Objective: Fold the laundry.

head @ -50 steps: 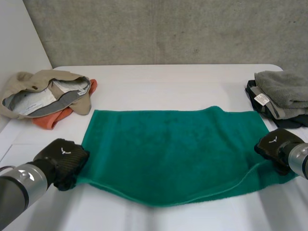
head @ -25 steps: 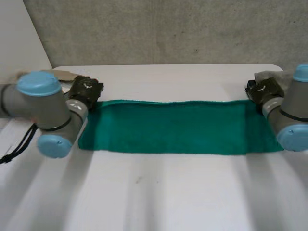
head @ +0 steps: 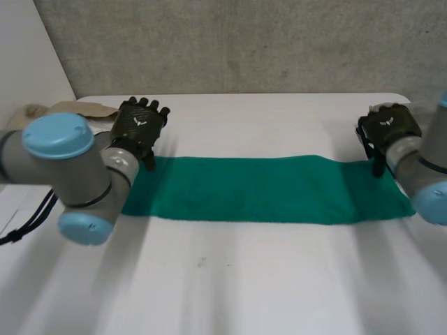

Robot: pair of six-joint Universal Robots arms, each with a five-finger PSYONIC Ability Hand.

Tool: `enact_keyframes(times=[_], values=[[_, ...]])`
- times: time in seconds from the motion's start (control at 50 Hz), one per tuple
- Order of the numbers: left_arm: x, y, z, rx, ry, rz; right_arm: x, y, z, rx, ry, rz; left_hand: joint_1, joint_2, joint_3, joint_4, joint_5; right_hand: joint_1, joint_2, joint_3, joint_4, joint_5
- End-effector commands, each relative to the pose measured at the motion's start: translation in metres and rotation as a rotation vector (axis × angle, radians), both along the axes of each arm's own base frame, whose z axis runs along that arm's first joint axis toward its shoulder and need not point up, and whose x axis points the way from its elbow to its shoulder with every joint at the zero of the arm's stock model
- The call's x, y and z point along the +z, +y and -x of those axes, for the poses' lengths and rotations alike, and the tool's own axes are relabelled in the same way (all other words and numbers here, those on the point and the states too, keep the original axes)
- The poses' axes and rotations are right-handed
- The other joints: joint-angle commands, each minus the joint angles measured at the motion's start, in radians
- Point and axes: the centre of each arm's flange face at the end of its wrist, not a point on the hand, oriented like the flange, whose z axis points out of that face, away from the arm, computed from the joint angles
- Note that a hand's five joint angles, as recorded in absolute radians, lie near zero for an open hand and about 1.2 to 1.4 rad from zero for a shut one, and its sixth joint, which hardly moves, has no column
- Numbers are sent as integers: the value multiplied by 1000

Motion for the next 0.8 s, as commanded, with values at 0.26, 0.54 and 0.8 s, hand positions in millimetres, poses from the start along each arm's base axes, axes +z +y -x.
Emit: enact_keyframes(times=[0.26,0.54,0.8], values=[[-14,42,-24,11,40,-77,-77,15,68,19,-44,-148,-15,-33,-39,-28,-45,409,409,409,414,406],[-5,53,-29,14,47,-70,-47,-7,146,-273,278,-57,-15,-33,-39,-28,-45,1089,1089,1090,1094,1087],[11,56,-41,42,95,-51,3,28,-30,279,343,373,-15,-33,-39,-28,-45,1089,1089,1090,1094,1087]])
